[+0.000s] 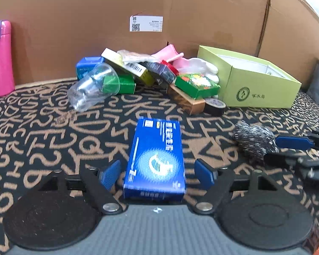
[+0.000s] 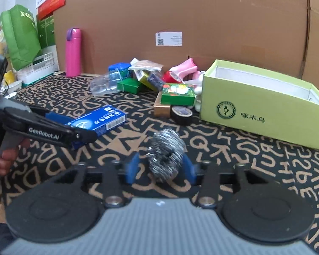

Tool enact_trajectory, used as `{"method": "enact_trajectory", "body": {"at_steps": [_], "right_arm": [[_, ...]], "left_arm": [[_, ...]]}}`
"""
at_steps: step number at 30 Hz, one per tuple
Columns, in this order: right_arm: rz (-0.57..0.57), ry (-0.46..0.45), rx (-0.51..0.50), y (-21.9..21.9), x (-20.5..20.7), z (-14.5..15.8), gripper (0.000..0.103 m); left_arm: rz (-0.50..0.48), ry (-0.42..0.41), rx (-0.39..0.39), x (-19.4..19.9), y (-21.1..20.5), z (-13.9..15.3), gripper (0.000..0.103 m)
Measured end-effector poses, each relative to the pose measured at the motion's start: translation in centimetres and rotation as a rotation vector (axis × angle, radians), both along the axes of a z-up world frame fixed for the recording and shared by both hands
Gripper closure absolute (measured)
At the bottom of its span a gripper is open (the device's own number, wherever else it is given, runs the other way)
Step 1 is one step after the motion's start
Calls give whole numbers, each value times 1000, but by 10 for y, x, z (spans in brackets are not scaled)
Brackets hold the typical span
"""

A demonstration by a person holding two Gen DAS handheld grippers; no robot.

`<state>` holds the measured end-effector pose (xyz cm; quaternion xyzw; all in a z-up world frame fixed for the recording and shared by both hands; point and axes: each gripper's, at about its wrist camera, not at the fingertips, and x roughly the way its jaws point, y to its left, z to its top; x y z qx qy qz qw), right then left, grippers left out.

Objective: Organize objects
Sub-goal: 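Lift the blue box with the left gripper while the right gripper grasps the steel wool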

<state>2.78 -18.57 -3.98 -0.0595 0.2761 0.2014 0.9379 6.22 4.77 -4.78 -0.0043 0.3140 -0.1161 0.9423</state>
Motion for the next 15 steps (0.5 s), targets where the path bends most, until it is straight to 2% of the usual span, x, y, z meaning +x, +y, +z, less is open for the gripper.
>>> {"method": "enact_trajectory", "body": {"at_steps": [4, 7, 13, 15], "right_arm": [[13, -27, -23, 11, 6, -2, 49], [-16, -32, -65, 14, 12, -5, 49], [-48, 0, -51, 10, 25, -13, 49], [-54, 18, -43, 10, 29, -17, 51]], "left_arm": [[8, 18, -3, 12, -2, -1, 24], [14, 32, 4, 19, -5, -3, 24], [-2, 1, 99, 23, -18, -7, 24], [-21, -3, 90, 22, -18, -7, 34]]}}
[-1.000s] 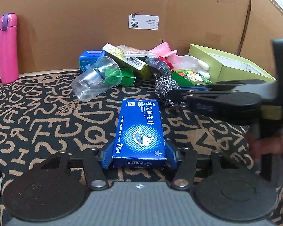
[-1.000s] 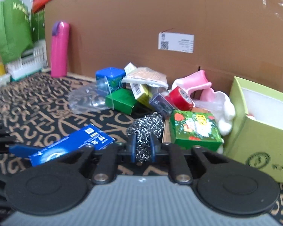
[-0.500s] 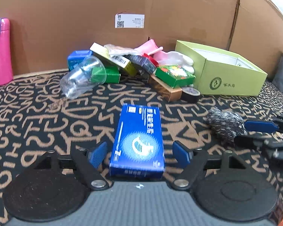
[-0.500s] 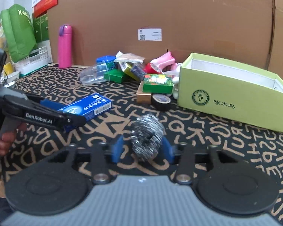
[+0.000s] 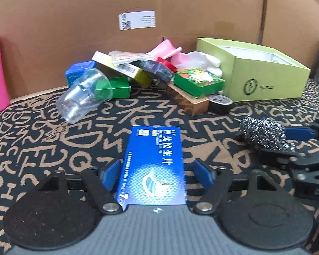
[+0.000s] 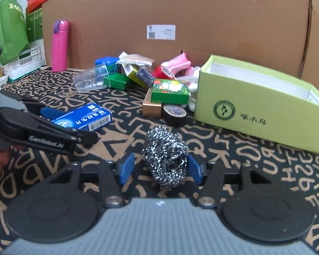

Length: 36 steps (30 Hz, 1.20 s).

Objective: Organize objects
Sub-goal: 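Lift the blue box with the left gripper while the right gripper grasps the steel wool, then drop the blue box and steel wool into the shoebox, opening both grippers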

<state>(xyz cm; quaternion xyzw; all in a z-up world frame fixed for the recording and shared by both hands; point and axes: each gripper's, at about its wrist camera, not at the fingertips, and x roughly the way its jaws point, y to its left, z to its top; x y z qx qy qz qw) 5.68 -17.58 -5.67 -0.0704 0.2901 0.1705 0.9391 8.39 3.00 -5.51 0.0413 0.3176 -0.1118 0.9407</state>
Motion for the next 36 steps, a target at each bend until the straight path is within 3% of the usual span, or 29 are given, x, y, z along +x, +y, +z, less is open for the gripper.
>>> {"method": "enact_trajectory", "body": {"at_steps": [1, 2, 4, 9, 14, 22, 26, 31, 36], "right_arm": [[-6, 10, 0, 0, 1, -1, 64], [-12, 13, 6, -2, 2, -1, 68], [-7, 15, 30, -5, 1, 0, 72], [4, 10, 115, -20, -9, 12, 74], [-35, -89, 154, -43, -19, 44, 74], [-145, -265, 111, -87, -13, 93, 74], [-209, -309, 76, -108, 6, 107, 74], [-268, -294, 51, -128, 48, 109, 74], [-306, -231, 39, -145, 103, 97, 74]], "left_arm": [[-5, 0, -2, -1, 0, 1, 37], [-8, -2, -2, -1, 0, 1, 44], [-9, 3, -5, -3, -1, 2, 44], [-23, 14, -69, -9, -2, 13, 44], [-95, -43, -171, -12, -17, 48, 44], [-206, -151, -247, 20, -81, 114, 44], [-215, -145, -265, 55, -120, 137, 44], [-164, -70, -236, 114, -167, 131, 44], [-68, 19, -178, 165, -193, 103, 44]]}}
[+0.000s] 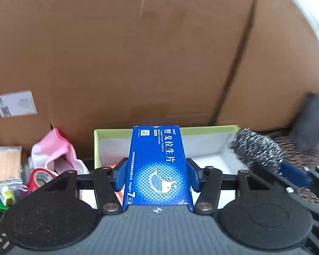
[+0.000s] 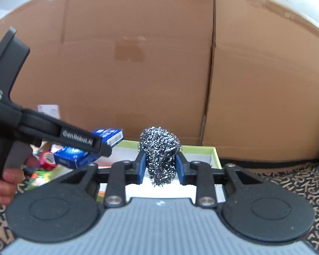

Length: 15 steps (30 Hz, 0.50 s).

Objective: Organize objects
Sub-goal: 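Drop the blue box and steel wool into the shoebox, opening both grippers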

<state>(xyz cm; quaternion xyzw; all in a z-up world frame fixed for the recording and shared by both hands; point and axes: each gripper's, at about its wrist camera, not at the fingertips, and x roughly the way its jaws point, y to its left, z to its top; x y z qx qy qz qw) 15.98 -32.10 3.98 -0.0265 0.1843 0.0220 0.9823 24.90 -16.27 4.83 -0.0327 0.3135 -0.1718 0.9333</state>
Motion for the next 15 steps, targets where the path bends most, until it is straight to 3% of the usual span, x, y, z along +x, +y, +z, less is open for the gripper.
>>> {"method": "enact_trajectory", "body": {"at_steps": [6, 9, 10, 11, 12, 13, 15], "right_arm": [[9, 119, 19, -4, 57, -28, 74], [50, 179, 44, -1, 79, -42, 69], [71, 194, 38, 1, 84, -46, 61], [84, 200, 21, 4, 87, -49, 54], [80, 197, -2, 6, 87, -51, 38], [67, 180, -30, 8, 85, -51, 26], [45, 138, -60, 7, 77, -48, 13]], "left_arm": [[20, 36, 19, 24, -3, -17, 44], [18, 35, -2, 26, 0, -20, 41], [7, 28, -29, 28, 3, -20, 36], [-7, 27, -51, 27, 6, -20, 20], [-11, 25, -64, 24, 8, -19, 15], [-5, 11, -69, 20, 12, -17, 15], [0, -18, -59, 13, 16, -14, 15]]}}
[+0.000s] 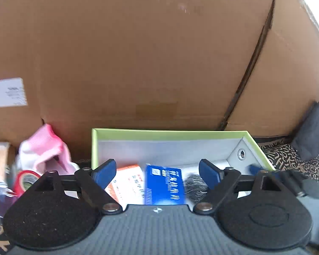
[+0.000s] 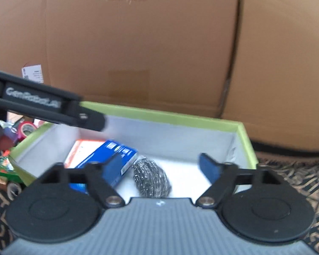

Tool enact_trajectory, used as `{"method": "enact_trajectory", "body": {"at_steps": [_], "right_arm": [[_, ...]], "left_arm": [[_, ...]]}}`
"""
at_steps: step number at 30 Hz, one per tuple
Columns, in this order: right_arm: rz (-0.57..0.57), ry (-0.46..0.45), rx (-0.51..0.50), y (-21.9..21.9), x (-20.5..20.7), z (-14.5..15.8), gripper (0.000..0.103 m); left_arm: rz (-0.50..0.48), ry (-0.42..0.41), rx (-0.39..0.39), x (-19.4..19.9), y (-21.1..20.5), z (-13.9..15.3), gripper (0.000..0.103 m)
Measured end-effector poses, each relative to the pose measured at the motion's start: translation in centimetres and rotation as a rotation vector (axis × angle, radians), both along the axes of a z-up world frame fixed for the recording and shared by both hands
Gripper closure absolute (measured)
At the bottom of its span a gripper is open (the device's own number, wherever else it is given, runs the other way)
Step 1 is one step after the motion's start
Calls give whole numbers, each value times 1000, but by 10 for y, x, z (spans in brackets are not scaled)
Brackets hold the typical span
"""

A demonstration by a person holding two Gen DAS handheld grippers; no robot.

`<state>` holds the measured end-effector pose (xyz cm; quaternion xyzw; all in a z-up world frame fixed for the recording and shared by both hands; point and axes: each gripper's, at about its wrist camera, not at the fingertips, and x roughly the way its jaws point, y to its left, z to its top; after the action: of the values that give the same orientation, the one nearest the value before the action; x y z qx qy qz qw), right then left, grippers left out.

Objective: Organize objects
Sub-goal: 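Drop the blue box and steel wool into the shoebox, opening both grippers, then grasp the black tape roll with the right gripper while the left grasps the brown box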

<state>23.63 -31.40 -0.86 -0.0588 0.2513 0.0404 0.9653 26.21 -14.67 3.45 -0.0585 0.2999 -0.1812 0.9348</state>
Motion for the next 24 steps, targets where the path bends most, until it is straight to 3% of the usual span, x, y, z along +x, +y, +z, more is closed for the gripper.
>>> {"method": "enact_trajectory", "body": {"at_steps": [3, 13, 24], "right_arm": [[-8, -45, 11, -4, -17, 7, 0], [-4, -143, 64, -15, -96, 23, 0], [41, -84, 169, 22, -165, 3, 0]], "left_arm": [[20, -22, -6, -9, 9, 3, 15], [10, -46, -49, -71, 35, 3, 15], [22, -47, -32, -150, 72, -27, 15]]}}
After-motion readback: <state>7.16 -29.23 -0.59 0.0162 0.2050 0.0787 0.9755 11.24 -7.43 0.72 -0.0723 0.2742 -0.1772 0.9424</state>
